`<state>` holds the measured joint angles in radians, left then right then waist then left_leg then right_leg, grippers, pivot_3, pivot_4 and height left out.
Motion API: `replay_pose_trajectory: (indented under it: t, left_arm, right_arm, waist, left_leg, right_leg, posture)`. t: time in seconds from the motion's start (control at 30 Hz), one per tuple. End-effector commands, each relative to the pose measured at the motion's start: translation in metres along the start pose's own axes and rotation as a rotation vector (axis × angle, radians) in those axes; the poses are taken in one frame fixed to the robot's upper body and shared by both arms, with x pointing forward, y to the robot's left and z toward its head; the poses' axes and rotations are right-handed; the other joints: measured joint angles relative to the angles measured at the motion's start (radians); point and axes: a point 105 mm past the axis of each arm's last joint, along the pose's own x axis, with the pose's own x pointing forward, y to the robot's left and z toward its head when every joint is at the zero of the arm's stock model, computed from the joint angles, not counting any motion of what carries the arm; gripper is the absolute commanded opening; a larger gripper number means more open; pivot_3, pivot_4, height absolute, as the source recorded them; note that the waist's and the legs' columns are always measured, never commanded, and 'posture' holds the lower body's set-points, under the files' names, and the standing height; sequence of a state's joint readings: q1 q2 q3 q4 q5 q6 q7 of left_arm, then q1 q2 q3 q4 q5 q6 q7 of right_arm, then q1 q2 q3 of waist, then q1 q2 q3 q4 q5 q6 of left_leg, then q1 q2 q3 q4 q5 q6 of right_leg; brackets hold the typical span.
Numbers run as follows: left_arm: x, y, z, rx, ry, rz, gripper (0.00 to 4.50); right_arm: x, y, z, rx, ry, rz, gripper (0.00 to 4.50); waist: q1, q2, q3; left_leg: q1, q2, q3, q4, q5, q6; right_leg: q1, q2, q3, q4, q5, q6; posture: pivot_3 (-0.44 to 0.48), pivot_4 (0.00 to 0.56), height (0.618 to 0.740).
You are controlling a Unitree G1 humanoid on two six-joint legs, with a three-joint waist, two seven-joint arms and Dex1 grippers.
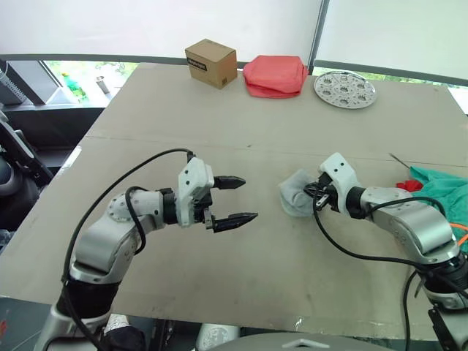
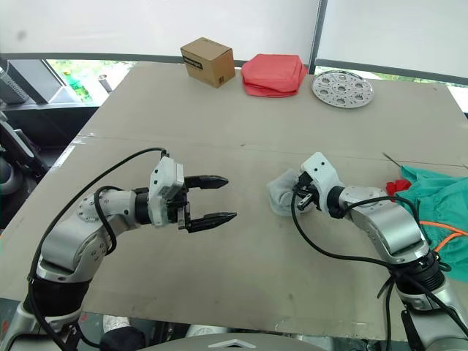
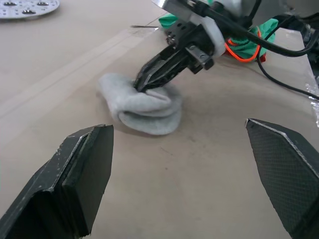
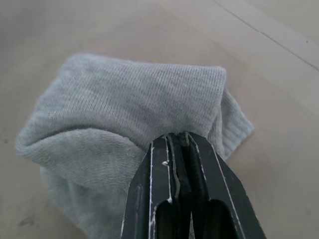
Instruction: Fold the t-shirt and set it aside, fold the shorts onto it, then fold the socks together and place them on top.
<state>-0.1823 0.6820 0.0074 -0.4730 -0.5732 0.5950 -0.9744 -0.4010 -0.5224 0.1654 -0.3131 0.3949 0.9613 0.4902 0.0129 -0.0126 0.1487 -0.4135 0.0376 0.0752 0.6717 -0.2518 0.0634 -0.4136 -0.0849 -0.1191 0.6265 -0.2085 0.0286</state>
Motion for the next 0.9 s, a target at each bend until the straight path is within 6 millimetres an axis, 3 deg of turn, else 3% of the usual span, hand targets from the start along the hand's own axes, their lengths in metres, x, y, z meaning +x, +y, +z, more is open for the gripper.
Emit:
replay_pose_trajectory:
  t: [0.03, 0.13, 0.17, 0.3, 0.6, 0.77, 0.87, 0.9]
  left_arm:
    - [-0.005, -0.004, 0.013, 0.023, -0.037, 0.026, 4.50]
    - [-0.009, -0.007, 0.013, 0.019, -0.037, 0.028, 4.50]
    - [-0.010, -0.009, 0.012, 0.019, -0.033, 0.023, 4.50]
    - [-0.013, -0.011, 0.013, 0.028, -0.024, 0.016, 4.50]
    - [-0.016, -0.012, 0.012, 0.051, -0.018, 0.047, 4.50]
    - [-0.006, -0.017, 0.008, 0.049, -0.030, 0.051, 4.50]
    - [-0.008, -0.014, 0.007, 0.054, -0.035, 0.067, 4.50]
    - [-0.010, -0.013, 0.006, 0.052, -0.034, 0.071, 4.50]
  right_arm:
    - [-0.020, -0.001, 0.025, -0.007, -0.087, 0.010, 1.46]
    - [-0.030, 0.002, 0.033, -0.026, -0.090, 0.028, 2.66]
    - [-0.031, 0.004, 0.038, -0.032, -0.092, 0.043, 2.87]
    - [-0.024, -0.001, 0.049, -0.068, -0.058, 0.056, 4.46]
    - [0.009, -0.027, 0.024, -0.145, 0.184, 0.134, 4.46]
    - [0.019, -0.036, -0.017, -0.197, 0.366, 0.234, 4.46]
    - [0.024, -0.034, -0.033, -0.228, 0.418, 0.267, 3.70]
    - [0.025, -0.033, -0.034, -0.239, 0.416, 0.274, 3.27]
  waist:
    - [0.001, 0.001, 0.000]
    - [0.002, 0.001, 0.000]
    - [0.002, 0.001, 0.000]
    - [-0.003, 0.002, 0.001]
    - [0.000, 0.002, 0.001]
    - [0.000, 0.001, 0.001]
    - [0.001, 0.000, 0.000]
    - [0.001, -0.001, -0.001]
  left_leg:
    - [0.000, 0.000, 0.000, 0.000, 0.000, 0.000]
    - [0.000, 0.000, 0.000, 0.000, 0.000, 0.000]
    - [0.000, 0.000, 0.000, 0.000, 0.000, 0.000]
    - [0.000, 0.000, 0.001, 0.000, 0.000, 0.000]
    - [-0.001, -0.001, 0.002, -0.001, 0.000, 0.000]
    - [0.000, 0.000, 0.002, -0.001, 0.000, 0.000]
    - [0.001, 0.000, 0.002, -0.001, 0.000, 0.000]
    - [0.001, 0.000, 0.002, -0.001, 0.000, 0.000]
  right_leg:
    - [0.000, 0.000, 0.000, 0.000, 0.001, 0.002]
    - [0.000, 0.000, 0.000, 0.000, 0.001, 0.002]
    - [0.000, -0.001, 0.000, 0.000, 0.001, 0.001]
    - [-0.001, 0.000, 0.001, 0.000, -0.001, -0.001]
    - [-0.001, -0.001, 0.001, -0.001, 0.002, -0.005]
    - [-0.001, 0.000, 0.002, -0.001, 0.000, -0.002]
    - [0.000, 0.000, 0.001, -0.001, 0.000, -0.002]
    - [0.000, 0.000, 0.001, -0.001, 0.000, -0.002]
  posture:
    - [0.000, 0.150, 0.740]
    - [0.000, 0.150, 0.740]
    - [0.000, 0.150, 0.740]
    - [0.000, 0.150, 0.740]
    - [0.000, 0.150, 0.740]
    - [0.000, 0.150, 0.740]
    - [0.000, 0.150, 0.740]
    - [0.000, 0.150, 0.740]
